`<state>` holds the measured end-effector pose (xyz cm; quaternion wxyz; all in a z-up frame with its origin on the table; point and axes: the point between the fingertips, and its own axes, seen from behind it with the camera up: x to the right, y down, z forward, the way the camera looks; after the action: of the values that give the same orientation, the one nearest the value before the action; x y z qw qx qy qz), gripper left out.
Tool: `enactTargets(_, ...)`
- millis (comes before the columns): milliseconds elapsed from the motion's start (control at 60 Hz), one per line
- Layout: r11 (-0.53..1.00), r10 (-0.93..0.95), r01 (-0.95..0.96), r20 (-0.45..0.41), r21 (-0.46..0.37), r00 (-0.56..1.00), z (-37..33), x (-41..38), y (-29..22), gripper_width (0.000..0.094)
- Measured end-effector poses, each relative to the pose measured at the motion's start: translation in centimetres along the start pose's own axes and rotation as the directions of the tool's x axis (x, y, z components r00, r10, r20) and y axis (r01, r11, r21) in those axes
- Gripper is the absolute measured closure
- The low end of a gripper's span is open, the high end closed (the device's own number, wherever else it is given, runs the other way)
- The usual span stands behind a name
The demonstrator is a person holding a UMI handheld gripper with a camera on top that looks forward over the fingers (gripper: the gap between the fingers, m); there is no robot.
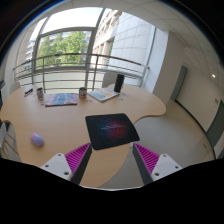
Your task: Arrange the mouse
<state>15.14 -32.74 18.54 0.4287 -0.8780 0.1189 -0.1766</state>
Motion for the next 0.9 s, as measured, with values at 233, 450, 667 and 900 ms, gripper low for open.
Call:
enactTargets(233, 0.997, -0.033, 0.033, 0.000, -0.070, 0.999, 0.4, -1.6, 5.8, 0.0091)
enactTargets(450, 0.988, -0.051, 0.066, 0.112, -0.140, 0.992, 0.9, -10.9, 11.9, 0.0090)
enactTargets(667, 0.991, -0.068, 0.099, 0.300, -0.092, 0.952, 3.1, -25.6, 12.4, 0.0091)
enactTargets(900, 0.991, -0.100, 0.124, 0.337, -0.050, 0.936, 8.5, -35.1, 9.7, 0.0090)
